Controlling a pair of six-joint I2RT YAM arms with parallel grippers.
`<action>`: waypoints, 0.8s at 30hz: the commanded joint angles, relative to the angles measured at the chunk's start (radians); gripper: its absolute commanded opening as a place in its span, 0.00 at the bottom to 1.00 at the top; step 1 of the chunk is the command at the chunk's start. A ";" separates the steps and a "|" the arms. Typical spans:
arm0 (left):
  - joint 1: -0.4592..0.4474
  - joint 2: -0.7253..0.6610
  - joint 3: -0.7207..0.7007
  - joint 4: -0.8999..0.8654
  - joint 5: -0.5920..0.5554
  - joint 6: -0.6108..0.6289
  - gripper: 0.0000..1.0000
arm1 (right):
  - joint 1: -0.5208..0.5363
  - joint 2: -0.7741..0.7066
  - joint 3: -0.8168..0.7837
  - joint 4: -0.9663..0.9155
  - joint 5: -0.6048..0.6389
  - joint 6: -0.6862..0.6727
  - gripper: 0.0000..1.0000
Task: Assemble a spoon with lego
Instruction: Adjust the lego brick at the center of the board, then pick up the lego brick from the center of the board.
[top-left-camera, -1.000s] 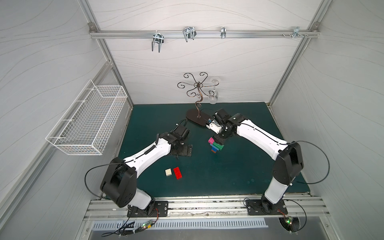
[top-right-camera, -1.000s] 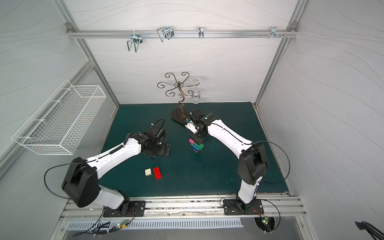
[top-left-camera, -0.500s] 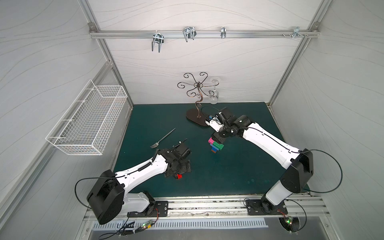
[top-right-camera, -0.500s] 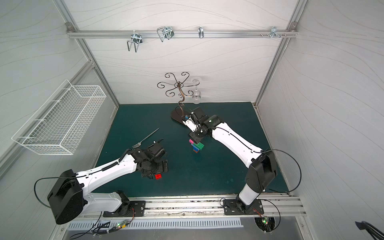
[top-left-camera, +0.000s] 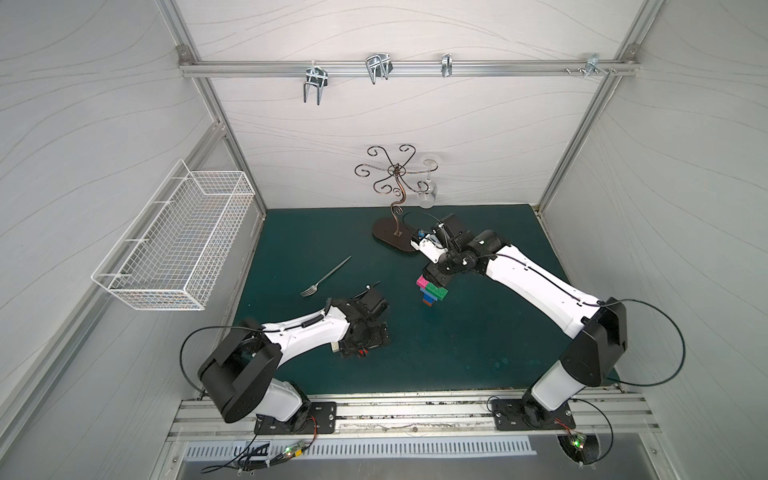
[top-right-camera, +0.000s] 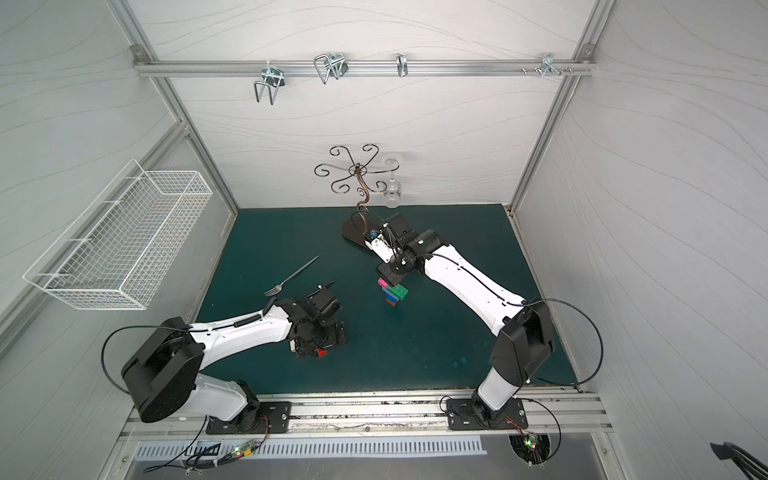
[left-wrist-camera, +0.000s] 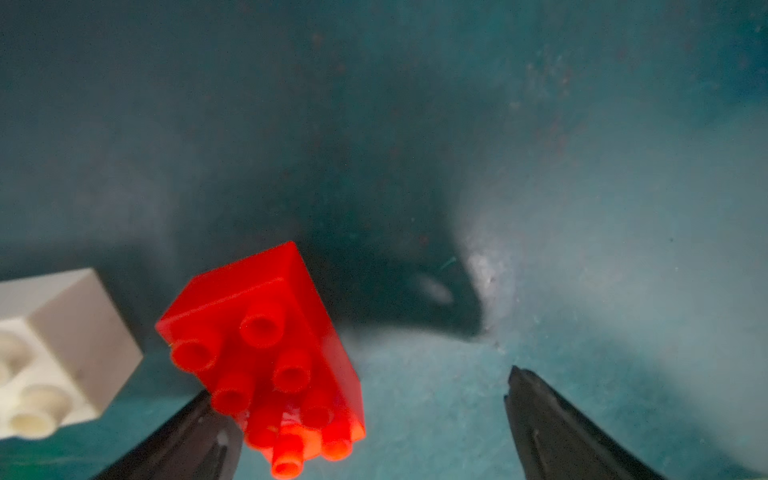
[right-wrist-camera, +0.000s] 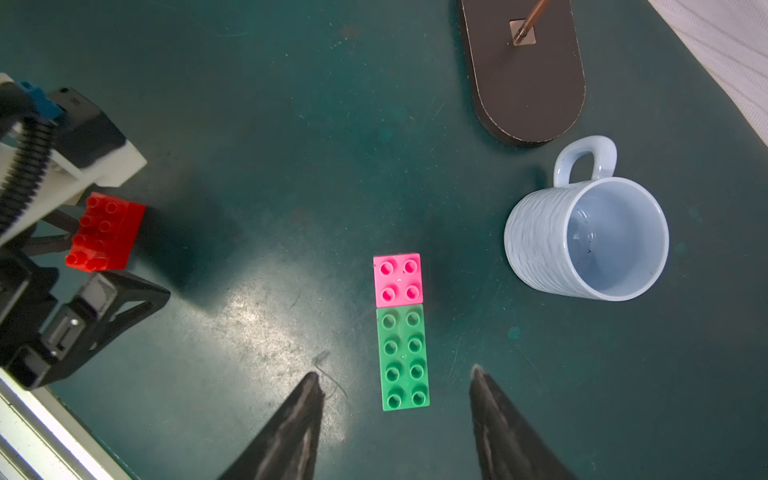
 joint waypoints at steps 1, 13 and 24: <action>0.005 -0.005 0.058 0.083 0.010 0.031 1.00 | 0.009 -0.004 -0.004 -0.003 0.001 0.017 0.59; 0.486 -0.310 -0.054 -0.053 0.066 0.271 1.00 | 0.251 0.102 -0.011 0.037 0.028 0.079 0.58; 0.727 -0.268 -0.110 0.045 0.158 0.316 1.00 | 0.380 0.439 0.219 -0.011 0.028 0.555 0.57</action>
